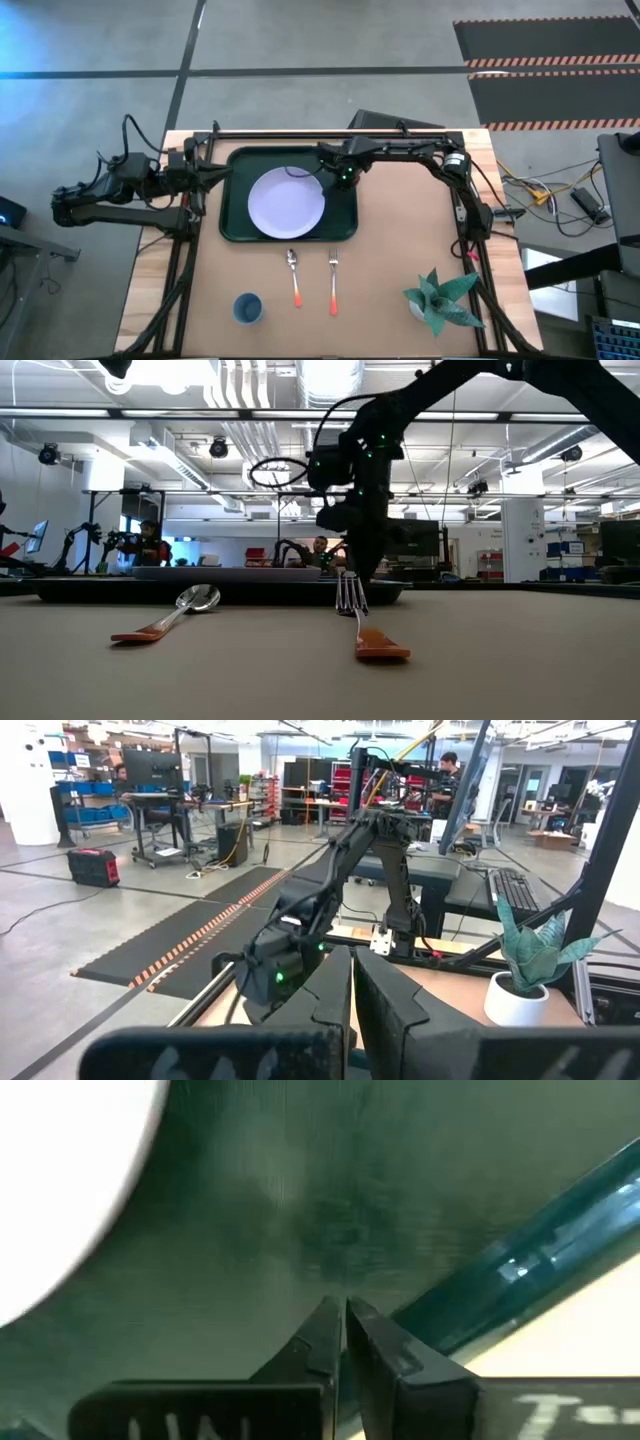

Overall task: Pick and place plate/cup/fork/spoon on tray
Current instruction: Move the black serving tray to the top middle of the table

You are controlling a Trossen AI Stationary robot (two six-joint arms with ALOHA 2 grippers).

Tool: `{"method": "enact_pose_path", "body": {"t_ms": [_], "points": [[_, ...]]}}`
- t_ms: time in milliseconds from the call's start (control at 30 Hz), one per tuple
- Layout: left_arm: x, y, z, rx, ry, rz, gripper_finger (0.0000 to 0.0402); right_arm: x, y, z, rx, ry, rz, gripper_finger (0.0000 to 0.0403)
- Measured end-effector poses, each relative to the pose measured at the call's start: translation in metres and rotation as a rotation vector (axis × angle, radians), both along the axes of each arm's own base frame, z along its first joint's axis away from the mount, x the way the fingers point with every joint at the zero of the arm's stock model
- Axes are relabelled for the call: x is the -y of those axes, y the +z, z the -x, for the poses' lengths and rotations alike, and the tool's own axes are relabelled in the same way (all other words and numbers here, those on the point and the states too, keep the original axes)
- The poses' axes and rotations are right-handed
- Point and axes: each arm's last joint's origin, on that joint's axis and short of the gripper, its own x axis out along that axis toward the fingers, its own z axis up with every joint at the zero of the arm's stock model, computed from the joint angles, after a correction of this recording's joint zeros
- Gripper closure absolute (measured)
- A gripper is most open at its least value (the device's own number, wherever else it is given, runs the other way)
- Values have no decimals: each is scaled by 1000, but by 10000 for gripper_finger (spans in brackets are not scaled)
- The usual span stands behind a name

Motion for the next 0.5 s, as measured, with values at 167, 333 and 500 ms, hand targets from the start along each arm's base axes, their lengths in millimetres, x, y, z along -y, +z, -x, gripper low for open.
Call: {"method": "enact_pose_path", "body": {"t_ms": [167, 333, 500], "points": [[0, 0, 0, 0, 0, 0, 402, -4, -16, 9, -53, -11, -22, 394], [0, 0, 0, -1, 0, 1, 402, -7, -22, 18, -129, 0, -4, 394], [0, -1, -1, -3, 1, 25, 402, -8, -24, 25, -194, 27, -6, 394]]}}
